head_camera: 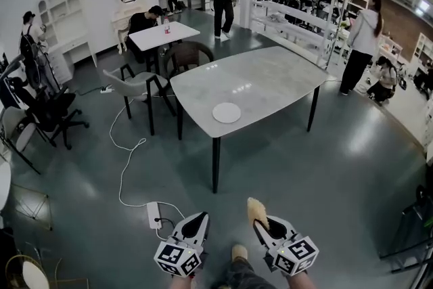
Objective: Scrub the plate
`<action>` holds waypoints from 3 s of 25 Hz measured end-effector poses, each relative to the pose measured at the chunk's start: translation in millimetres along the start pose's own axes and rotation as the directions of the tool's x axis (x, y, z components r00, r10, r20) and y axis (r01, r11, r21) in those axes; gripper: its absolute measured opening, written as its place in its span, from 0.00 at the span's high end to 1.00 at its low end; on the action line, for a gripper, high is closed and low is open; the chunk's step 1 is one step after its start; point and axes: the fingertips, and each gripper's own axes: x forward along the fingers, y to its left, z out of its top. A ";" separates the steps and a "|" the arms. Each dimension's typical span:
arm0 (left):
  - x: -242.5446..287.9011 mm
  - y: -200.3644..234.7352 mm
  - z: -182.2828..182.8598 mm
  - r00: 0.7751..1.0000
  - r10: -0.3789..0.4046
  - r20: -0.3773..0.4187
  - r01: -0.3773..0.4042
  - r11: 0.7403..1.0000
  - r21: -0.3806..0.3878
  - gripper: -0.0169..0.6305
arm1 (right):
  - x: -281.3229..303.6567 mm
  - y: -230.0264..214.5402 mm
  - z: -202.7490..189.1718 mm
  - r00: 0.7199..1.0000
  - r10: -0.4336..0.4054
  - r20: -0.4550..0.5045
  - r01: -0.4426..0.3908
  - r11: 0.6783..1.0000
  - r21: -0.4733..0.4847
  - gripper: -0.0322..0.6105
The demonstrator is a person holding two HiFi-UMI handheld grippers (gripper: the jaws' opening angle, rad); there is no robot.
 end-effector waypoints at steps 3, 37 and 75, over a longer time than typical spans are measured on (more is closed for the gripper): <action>35.2 17.7 13.7 1.000 0.007 0.014 -0.007 1.000 -0.007 0.96 | 29.3 -23.7 18.5 1.000 0.010 -0.003 -0.010 1.000 -0.013 0.82; 275.0 128.0 70.3 0.998 0.056 0.026 -0.056 0.998 -0.004 0.96 | 218.0 -198.5 104.0 0.993 0.116 -0.015 -0.116 0.993 -0.026 0.82; 423.2 296.5 45.7 0.983 0.042 -0.180 -0.065 0.990 -0.127 0.96 | 439.6 -300.9 84.8 0.911 0.043 -0.410 -0.242 0.861 -0.447 0.82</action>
